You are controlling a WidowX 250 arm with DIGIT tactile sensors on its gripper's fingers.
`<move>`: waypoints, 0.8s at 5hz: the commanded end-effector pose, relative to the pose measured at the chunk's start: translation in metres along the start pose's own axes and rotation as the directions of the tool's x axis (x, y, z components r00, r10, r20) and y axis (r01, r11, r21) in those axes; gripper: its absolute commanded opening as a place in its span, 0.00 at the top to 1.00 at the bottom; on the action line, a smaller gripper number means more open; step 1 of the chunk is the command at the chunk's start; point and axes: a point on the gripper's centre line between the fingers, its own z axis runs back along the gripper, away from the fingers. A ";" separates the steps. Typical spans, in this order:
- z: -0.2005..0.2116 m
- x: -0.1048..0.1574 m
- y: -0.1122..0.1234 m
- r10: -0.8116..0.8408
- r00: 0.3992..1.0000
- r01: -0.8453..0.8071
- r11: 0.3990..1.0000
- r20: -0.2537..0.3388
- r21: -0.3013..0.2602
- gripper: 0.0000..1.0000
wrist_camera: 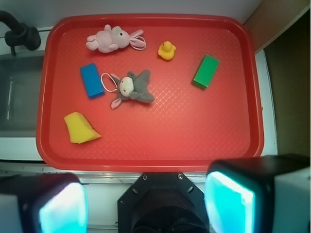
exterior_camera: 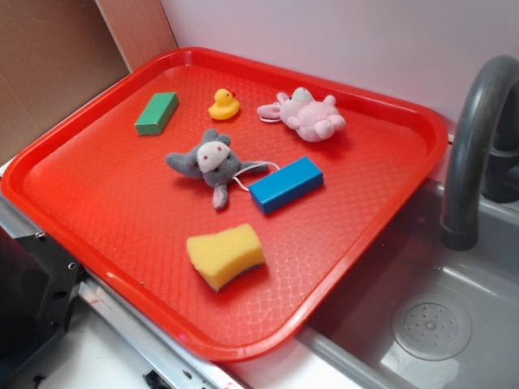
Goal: Grab the pink bunny.
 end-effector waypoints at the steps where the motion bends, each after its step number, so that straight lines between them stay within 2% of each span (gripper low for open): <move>1: 0.000 0.000 0.000 0.000 1.000 0.000 1.000 0.000 0.000 0.00; 2: -0.006 0.019 -0.041 0.082 0.995 -0.078 0.995 0.063 -0.061 0.00; 3: -0.017 0.044 -0.064 0.168 0.980 -0.162 0.985 0.104 -0.061 0.00; 4: -0.024 0.062 -0.076 0.264 0.952 -0.257 0.964 0.153 -0.063 0.00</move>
